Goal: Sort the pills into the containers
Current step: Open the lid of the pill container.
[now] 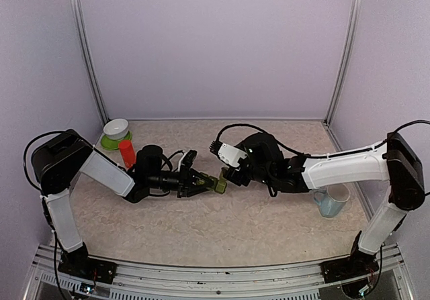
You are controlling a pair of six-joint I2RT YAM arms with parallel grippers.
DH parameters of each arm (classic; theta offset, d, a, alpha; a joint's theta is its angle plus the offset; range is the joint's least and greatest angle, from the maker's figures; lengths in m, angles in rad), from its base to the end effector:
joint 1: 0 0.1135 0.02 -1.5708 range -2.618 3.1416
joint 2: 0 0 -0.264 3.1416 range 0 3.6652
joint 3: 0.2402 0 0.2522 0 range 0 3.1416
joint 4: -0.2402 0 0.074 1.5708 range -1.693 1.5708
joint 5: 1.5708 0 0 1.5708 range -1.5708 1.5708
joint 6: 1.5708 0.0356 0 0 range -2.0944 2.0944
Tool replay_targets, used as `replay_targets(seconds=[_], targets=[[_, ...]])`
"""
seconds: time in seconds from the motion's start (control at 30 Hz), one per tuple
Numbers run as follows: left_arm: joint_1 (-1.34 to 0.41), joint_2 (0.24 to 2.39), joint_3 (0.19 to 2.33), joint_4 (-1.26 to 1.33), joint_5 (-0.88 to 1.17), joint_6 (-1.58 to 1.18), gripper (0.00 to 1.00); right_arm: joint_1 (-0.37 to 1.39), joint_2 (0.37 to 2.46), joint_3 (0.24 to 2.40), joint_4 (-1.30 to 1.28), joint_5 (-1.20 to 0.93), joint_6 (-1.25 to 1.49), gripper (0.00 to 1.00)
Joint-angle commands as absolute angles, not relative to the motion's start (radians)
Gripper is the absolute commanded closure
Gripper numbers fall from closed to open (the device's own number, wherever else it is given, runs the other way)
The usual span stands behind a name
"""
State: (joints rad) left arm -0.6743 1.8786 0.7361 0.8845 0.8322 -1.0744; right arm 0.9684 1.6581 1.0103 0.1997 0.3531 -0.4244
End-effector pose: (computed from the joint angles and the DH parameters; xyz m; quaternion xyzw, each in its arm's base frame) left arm 0.2578 -0.2397 0.1422 0.0978 0.7592 -0.6336 0.1124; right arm 0.2206 0.2990 0.2300 -0.4628 0.6993 -0.0024 0.5447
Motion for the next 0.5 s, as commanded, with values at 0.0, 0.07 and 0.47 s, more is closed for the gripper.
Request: replay_targets(seconds=[0.0,0.07,0.47], targets=[[-0.680,1.851,0.760,0.865,0.846,-1.020,0.79,0.958,1.702,1.057,0.125,0.320,-0.410,0.26],[-0.681,1.843,0.762,0.861,0.849,-1.013,0.79,0.957,1.715,1.066,0.105,0.306,-0.408,0.26],[-0.680,1.814,0.765,0.861,0.853,-1.000,0.79,0.946,1.736,1.088,0.035,0.199,-0.405,0.26]])
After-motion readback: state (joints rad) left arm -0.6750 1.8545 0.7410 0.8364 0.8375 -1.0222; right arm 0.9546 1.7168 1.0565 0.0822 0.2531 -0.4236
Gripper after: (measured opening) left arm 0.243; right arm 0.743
